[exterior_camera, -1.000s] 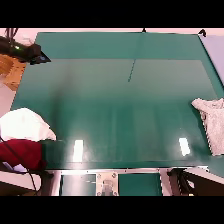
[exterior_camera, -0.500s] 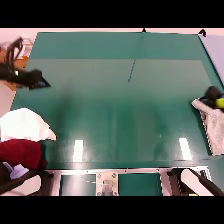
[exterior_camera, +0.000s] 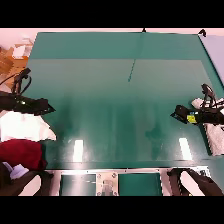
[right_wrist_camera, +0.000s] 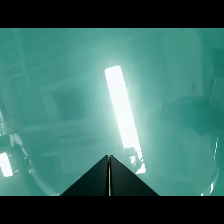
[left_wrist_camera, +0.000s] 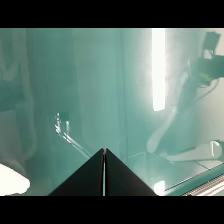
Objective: Fold the shirts.
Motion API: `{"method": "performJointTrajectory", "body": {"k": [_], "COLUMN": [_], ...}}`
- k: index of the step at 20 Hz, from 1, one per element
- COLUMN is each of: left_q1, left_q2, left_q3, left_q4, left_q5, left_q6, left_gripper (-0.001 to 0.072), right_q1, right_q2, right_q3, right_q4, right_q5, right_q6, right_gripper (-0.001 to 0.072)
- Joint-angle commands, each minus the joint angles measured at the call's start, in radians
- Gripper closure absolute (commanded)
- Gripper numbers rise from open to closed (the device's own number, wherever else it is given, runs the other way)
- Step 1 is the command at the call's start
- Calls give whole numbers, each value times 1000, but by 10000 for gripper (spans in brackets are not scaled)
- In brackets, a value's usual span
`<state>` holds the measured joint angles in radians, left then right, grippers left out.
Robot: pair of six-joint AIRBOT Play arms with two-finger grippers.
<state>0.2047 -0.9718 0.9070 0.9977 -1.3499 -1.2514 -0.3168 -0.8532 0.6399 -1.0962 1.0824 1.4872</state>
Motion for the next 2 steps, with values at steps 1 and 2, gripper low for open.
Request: {"method": "performJointTrajectory", "body": {"k": [1,2], "left_q1": [0,0], "left_q2": [10,10], "left_q3": [-16,-16], "left_q4": [2,2], "left_q5": [13,10], "left_q6": [4,4], "left_gripper": [685,685], "right_q1": [11,11], "right_q2": [5,5], "right_q3": [-12,-12], "right_q4": [1,1], "right_q5": [2,1], "right_q6": [0,0], "right_gripper": [703,703]}}
